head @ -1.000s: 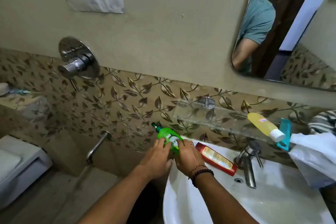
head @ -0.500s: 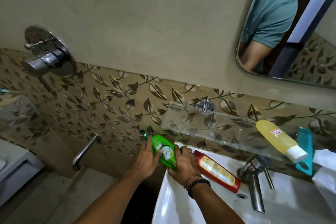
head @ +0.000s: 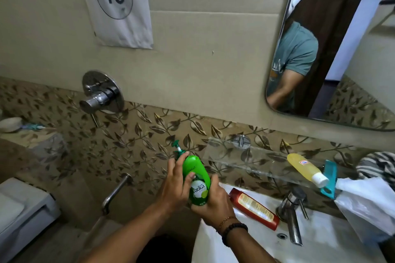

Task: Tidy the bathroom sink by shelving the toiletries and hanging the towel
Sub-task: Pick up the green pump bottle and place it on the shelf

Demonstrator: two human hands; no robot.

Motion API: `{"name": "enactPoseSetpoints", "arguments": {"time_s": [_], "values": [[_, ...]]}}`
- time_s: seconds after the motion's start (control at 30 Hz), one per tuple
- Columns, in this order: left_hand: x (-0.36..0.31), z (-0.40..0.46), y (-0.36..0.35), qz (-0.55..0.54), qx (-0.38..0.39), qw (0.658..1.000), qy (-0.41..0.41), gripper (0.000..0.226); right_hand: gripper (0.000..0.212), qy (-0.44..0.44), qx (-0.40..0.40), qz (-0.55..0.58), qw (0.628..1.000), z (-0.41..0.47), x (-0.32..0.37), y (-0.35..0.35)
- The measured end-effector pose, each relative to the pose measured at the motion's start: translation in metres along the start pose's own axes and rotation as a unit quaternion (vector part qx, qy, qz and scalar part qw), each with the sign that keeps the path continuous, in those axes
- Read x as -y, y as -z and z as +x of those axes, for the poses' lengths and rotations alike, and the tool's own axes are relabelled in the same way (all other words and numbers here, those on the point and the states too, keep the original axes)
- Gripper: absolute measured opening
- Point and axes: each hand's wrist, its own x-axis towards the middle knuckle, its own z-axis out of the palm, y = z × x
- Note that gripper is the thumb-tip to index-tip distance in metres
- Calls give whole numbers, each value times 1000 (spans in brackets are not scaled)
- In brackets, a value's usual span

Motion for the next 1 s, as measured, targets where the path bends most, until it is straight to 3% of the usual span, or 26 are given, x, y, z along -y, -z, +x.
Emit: {"name": "enactPoseSetpoints", "arguments": {"time_s": [0.23, 0.4, 0.63, 1.0], "values": [[-70, 40, 53, -58, -80, 990, -97, 59, 62, 90, -53, 62, 993, 5, 72, 51], [-116, 85, 63, -147, -72, 987, -10, 76, 45, 77, -94, 81, 989, 26, 86, 103], [-152, 129, 42, -278, -68, 957, 41, 54, 42, 60, -130, 61, 988, 60, 82, 155], [-139, 164, 16, -237, -28, 968, 84, 53, 51, 30, -120, 74, 990, 92, 56, 153]]}}
